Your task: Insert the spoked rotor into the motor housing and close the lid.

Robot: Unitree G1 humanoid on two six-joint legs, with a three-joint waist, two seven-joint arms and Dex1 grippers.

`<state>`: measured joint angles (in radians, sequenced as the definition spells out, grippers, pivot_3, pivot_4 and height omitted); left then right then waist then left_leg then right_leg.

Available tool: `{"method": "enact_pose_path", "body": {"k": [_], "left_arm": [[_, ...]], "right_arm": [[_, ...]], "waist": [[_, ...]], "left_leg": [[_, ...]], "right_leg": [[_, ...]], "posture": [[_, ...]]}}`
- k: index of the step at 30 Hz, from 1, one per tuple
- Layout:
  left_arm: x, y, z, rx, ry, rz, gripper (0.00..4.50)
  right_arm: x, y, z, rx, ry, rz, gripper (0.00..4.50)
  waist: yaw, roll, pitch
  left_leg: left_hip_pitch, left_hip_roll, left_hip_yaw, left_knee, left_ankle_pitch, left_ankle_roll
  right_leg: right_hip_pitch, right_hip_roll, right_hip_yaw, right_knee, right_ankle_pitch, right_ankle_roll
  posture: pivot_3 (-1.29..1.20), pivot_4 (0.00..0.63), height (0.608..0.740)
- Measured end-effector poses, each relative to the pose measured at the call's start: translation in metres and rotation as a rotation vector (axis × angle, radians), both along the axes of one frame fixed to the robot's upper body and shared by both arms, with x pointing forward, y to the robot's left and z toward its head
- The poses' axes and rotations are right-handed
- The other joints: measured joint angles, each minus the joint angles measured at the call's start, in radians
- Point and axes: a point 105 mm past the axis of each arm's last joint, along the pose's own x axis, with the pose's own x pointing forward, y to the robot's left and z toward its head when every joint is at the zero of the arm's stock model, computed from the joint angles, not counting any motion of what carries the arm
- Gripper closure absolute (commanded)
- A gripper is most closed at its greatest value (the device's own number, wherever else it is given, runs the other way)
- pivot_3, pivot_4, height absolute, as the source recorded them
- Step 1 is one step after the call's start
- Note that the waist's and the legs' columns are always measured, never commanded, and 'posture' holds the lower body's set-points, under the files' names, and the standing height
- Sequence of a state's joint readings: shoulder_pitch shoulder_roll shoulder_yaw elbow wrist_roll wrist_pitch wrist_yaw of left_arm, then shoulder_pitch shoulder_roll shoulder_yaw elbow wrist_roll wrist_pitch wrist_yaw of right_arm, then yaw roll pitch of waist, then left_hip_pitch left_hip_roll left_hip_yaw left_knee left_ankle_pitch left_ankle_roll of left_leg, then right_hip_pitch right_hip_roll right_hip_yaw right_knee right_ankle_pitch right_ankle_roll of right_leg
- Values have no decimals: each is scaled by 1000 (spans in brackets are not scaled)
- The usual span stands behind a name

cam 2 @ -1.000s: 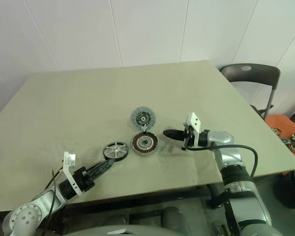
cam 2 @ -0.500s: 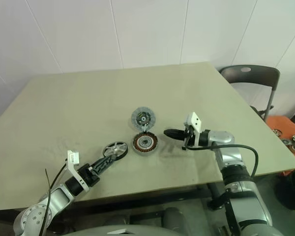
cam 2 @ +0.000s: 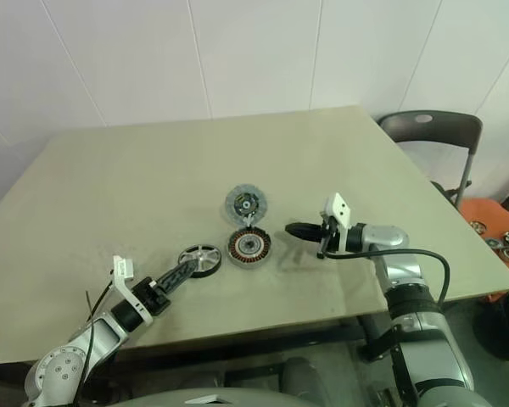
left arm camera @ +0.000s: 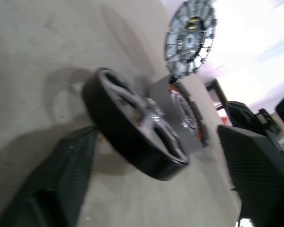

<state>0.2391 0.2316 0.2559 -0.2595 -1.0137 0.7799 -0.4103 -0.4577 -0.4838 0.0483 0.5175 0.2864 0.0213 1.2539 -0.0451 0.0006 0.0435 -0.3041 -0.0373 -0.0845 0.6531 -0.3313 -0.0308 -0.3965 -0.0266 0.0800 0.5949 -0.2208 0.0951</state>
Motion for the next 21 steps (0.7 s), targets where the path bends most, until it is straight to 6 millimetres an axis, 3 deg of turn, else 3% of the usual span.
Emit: {"method": "enact_pose_path", "body": {"k": [5,14,19,21], "left_arm": [[-5,0,-5,8,33,1,3019],[-11,-12,-6,-5,38,-35,3019],[-10,-14,-1,-8,23,-36,4069],[-9,-13,0,-10,21,-31,4070]], "right_arm": [[0,-1,-1,0,6,-3,4500],[1,-1,-3,-7,6,-5,4500],[1,-1,-3,-7,6,-5,4500],[1,-1,-3,-7,6,-5,4500]], "waist": [[3,-2,1],[1,-5,2],[1,-5,3],[1,-5,3]], "left_leg": [[-3,0,-1,-3,0,0],[-2,0,1,-2,0,0],[-2,0,1,-3,0,0],[-2,0,1,-3,0,0]], "right_leg": [[-5,-2,1,-1,1,-1],[-3,-1,1,-1,0,1],[-3,-1,1,-1,0,1],[-3,-1,1,-1,0,1]], "posture": [[0,0,740],[0,0,740],[0,0,740],[0,0,740]]}}
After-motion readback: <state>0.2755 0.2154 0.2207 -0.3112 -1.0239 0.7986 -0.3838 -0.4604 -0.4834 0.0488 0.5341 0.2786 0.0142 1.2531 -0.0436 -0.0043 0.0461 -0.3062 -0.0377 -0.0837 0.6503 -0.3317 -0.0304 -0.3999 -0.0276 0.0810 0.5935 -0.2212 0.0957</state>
